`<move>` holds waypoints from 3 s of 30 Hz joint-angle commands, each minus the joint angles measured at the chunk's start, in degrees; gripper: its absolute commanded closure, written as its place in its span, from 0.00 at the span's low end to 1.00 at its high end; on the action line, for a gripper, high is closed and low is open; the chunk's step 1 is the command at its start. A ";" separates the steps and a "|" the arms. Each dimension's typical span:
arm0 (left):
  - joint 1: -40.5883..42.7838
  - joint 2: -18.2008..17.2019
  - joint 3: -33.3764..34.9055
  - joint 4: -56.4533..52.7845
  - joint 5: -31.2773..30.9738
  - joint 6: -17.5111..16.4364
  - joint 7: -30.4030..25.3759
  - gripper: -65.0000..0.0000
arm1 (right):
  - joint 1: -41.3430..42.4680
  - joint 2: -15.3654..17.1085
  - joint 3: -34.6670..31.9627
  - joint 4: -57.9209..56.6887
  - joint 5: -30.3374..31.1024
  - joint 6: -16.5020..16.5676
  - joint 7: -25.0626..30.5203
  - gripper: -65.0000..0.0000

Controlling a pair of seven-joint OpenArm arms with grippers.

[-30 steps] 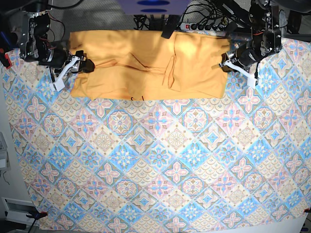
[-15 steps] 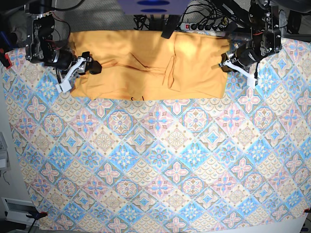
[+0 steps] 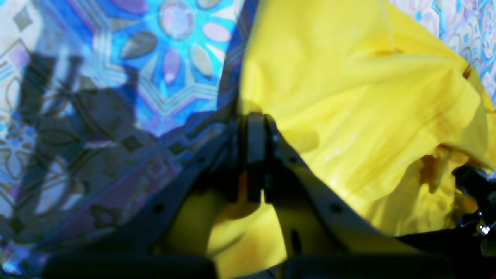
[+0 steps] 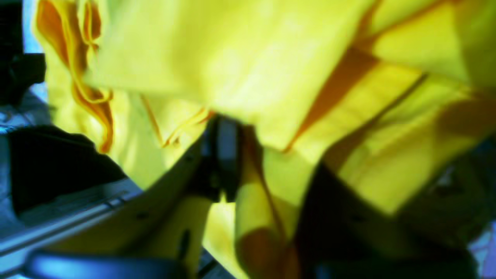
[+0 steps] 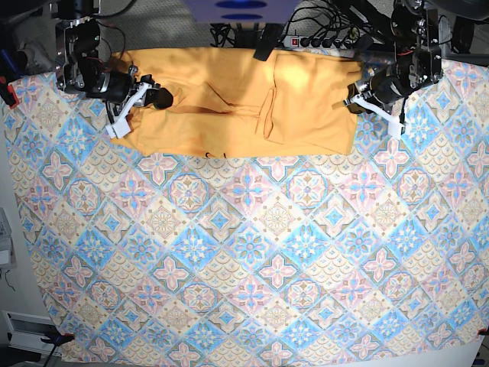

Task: Fold the T-shirt properly
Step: 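Grasp the outer edge with the right gripper and pull it outward to smooth, then drag the shirt's end with the right gripper toward the left gripper, then lift the gripped fabric with the right gripper and fold it over the shirt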

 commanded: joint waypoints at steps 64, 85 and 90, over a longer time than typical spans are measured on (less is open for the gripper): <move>-11.11 7.35 12.21 -5.70 -0.73 -0.23 -0.53 1.00 | 10.07 -4.11 4.66 19.72 -1.52 -0.23 -14.75 1.00; -11.11 7.44 12.13 -5.70 -0.73 -0.14 -0.70 1.00 | 5.41 -10.79 -3.52 26.66 -1.61 -0.23 -14.93 1.00; -11.19 7.44 12.13 -5.70 -0.73 -0.14 -0.70 1.00 | 6.64 -10.79 -5.63 26.66 -1.69 -0.23 -15.19 1.00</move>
